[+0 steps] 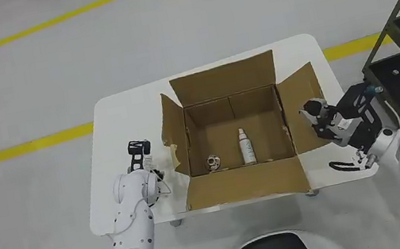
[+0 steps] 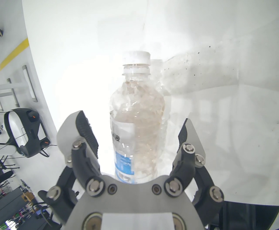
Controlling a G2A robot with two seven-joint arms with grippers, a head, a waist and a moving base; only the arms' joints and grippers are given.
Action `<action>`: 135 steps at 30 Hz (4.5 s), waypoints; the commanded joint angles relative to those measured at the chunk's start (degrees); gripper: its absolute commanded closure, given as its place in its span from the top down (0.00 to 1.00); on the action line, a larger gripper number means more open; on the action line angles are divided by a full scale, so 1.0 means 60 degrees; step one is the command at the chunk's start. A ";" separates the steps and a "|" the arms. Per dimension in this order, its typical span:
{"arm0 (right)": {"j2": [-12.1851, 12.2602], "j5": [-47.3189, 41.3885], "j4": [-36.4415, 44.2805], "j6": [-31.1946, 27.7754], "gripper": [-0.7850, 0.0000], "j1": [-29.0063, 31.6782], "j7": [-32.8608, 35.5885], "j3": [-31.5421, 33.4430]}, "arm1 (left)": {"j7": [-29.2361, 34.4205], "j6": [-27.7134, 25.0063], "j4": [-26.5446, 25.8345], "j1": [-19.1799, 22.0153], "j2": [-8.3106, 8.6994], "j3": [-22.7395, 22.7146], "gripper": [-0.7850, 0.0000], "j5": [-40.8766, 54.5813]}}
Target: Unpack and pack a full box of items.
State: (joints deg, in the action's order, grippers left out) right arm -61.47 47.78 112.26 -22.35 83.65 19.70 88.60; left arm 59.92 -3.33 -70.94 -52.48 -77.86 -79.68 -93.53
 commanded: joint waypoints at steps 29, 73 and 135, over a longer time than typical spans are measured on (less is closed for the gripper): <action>-0.0399 0.0085 -0.2202 0.1350 0.00 -0.3307 0.1766 -0.3222 | 0.0286 -0.0156 -0.3100 -0.0771 0.0146 -0.0715 1.00 0.0438; -0.2120 0.1926 -0.3707 0.9816 0.00 -0.6177 0.4211 -0.7634 | 0.0286 -0.0156 -0.3100 -0.0771 0.0146 -0.0715 1.00 0.0438; -0.3963 0.1481 -0.8672 0.8482 0.49 -0.8131 0.6273 -0.8403 | 0.0286 -0.0156 -0.3100 -0.0771 0.0146 -0.0715 1.00 0.0438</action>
State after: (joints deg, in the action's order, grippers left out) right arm -85.07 56.82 60.70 28.62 34.89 57.45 38.24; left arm 61.64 -4.26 -89.54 -57.11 -76.99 -83.97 -90.90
